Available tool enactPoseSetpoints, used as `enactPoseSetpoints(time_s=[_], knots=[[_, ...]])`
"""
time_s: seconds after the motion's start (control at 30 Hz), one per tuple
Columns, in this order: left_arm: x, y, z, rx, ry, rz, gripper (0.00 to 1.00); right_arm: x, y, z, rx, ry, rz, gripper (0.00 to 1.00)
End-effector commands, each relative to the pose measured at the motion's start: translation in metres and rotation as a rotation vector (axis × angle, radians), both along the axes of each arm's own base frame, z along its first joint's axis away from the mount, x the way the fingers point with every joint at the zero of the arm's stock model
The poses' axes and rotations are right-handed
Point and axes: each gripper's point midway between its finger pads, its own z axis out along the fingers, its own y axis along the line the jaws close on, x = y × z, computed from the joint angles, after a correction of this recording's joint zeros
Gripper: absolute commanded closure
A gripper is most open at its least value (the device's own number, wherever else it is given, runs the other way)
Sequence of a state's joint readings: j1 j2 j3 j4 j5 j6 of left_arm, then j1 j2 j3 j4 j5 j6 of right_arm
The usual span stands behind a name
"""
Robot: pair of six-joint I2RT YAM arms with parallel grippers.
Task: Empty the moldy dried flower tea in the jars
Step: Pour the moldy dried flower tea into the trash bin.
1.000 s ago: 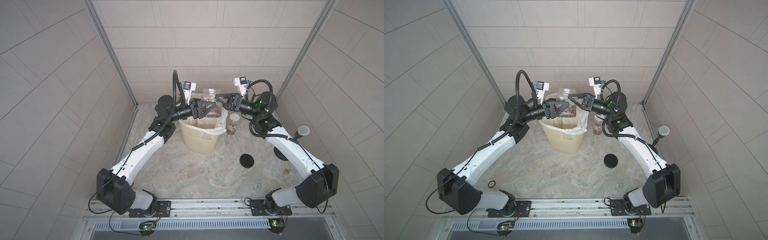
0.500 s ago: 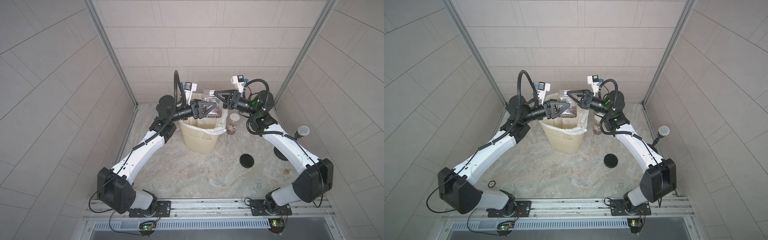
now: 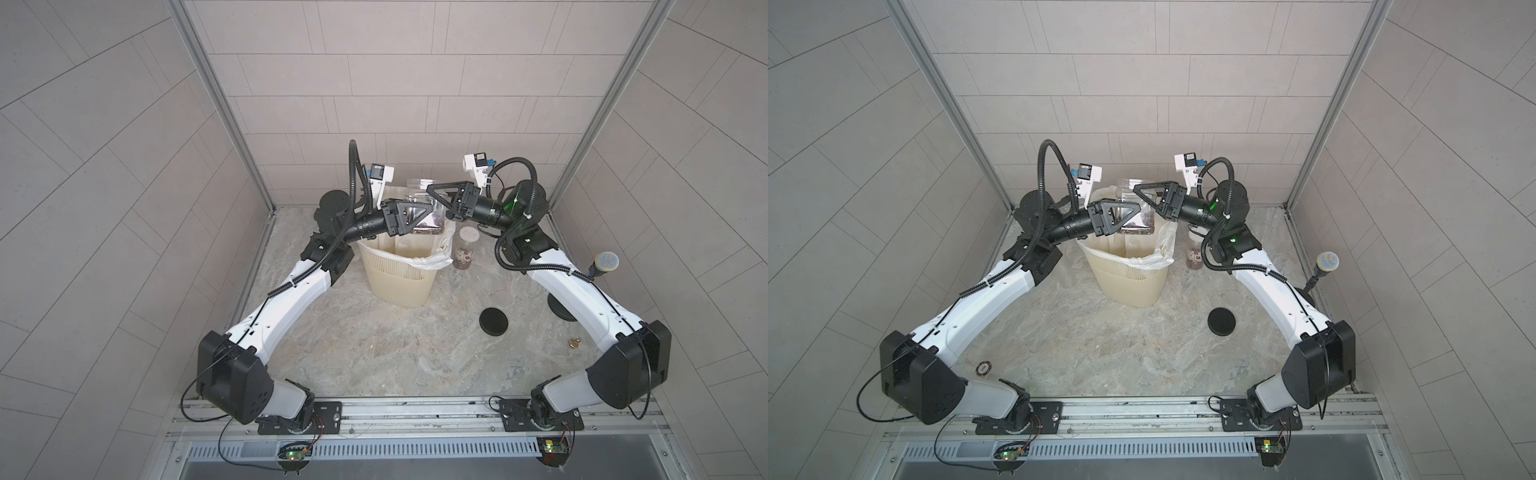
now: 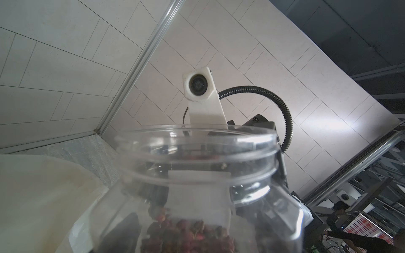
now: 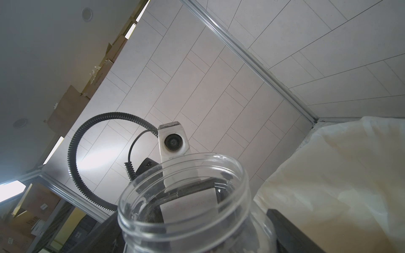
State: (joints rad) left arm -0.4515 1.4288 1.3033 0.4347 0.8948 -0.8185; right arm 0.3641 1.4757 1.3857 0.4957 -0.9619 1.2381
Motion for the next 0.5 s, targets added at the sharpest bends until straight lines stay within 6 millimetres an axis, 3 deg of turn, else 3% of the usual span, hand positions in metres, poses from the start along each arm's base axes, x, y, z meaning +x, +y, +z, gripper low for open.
enactPoseSetpoints(time_s=[0.0, 0.27, 0.47], knots=[[0.002, 0.001, 0.009, -0.026, -0.028, 0.005, 0.37, -0.028, 0.01, 0.031, 0.067, -0.063, 0.113, 0.01], [0.003, 0.004, 0.006, -0.025, -0.018, 0.008, 0.37, -0.027, 0.013, 0.005, -0.059, -0.053, 0.069, 0.0], [0.002, 0.009, 0.015, -0.078, -0.001, -0.025, 0.37, -0.028, 0.008, 0.002, -0.047, -0.09, 0.063, 0.0]])
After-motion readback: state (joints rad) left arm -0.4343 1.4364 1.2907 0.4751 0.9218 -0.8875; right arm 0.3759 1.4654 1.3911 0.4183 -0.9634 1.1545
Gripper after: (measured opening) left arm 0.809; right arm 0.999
